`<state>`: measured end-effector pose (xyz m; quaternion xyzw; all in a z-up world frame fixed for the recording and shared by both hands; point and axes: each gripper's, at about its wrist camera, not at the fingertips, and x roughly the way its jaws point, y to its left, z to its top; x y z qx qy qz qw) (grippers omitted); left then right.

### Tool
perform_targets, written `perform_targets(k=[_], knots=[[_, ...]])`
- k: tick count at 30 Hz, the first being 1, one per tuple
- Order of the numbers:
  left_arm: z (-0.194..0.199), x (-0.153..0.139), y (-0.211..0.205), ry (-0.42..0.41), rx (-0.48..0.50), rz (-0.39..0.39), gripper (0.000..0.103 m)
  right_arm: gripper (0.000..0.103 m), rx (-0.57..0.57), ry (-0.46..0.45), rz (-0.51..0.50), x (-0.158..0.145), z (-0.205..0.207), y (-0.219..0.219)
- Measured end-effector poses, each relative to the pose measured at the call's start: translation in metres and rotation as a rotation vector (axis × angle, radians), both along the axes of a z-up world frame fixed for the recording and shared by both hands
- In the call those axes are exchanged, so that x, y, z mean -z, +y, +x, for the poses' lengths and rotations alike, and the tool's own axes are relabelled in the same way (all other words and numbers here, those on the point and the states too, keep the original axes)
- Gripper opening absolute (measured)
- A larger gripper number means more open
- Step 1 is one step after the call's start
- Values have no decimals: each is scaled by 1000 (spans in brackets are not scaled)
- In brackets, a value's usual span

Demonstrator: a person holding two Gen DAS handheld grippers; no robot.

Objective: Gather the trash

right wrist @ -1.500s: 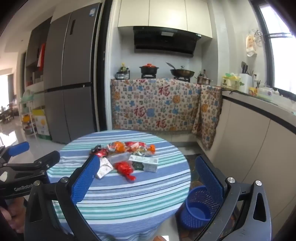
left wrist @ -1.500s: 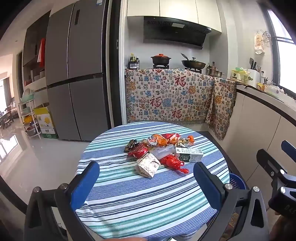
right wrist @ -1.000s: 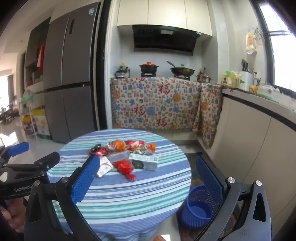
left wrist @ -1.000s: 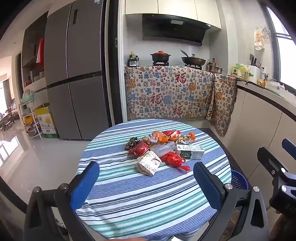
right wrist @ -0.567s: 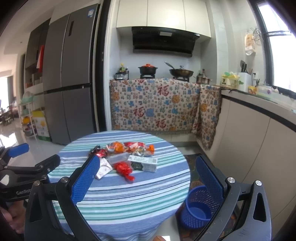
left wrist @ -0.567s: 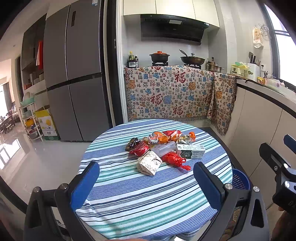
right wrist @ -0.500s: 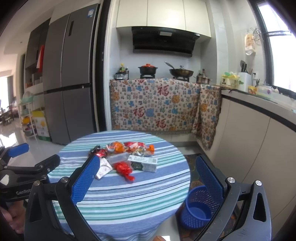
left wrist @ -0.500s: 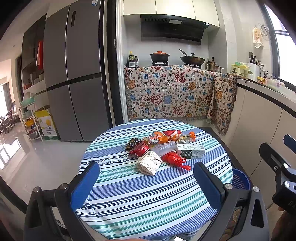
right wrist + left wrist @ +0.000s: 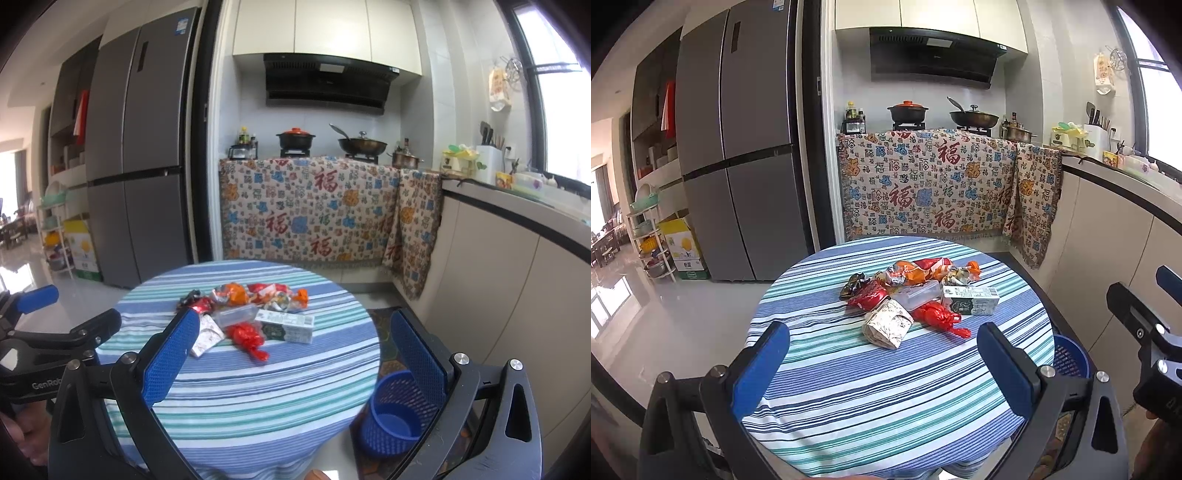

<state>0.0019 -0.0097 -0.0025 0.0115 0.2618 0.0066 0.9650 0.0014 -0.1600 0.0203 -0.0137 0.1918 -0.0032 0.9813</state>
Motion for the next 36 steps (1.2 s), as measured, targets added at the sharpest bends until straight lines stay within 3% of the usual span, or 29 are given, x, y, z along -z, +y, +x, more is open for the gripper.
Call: perform_targets(k=[36], knots=[[-2, 1, -3, 6, 5, 0, 103, 103, -4, 3, 2, -1, 0, 1]])
